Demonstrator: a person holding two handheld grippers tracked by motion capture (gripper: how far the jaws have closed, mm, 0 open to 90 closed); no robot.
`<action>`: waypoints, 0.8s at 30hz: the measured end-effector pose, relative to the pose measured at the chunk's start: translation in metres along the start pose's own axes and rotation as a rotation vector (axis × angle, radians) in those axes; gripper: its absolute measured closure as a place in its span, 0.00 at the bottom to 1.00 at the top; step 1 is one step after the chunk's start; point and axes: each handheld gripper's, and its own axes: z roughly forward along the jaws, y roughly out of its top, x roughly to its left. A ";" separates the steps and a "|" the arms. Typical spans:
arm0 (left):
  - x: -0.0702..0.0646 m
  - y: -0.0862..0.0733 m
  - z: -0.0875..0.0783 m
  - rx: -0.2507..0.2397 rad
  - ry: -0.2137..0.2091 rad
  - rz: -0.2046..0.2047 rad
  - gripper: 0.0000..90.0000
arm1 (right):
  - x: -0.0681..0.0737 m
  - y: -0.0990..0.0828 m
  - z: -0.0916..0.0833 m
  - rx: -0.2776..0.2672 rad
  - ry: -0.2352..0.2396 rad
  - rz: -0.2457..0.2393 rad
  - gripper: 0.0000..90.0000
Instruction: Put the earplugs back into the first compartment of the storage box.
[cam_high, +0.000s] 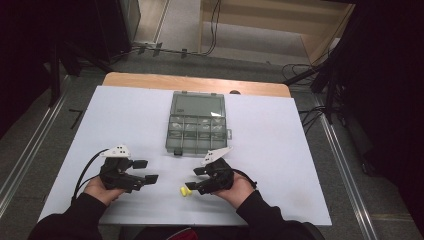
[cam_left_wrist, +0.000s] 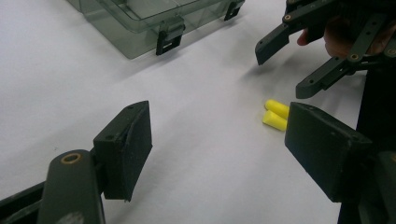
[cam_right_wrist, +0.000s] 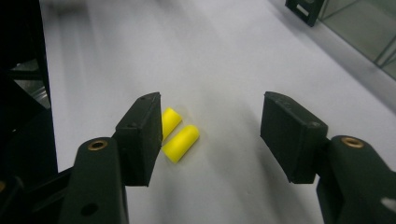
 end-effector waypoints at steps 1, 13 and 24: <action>0.000 0.000 0.000 0.001 0.000 0.003 0.26 | 0.000 0.000 0.001 0.002 0.001 -0.005 0.43; -0.001 0.000 0.000 0.000 -0.002 0.001 0.26 | 0.006 0.000 0.009 0.044 0.000 -0.029 0.56; -0.001 0.000 -0.001 0.000 -0.003 0.004 0.26 | 0.009 -0.001 0.015 0.081 0.019 -0.036 0.70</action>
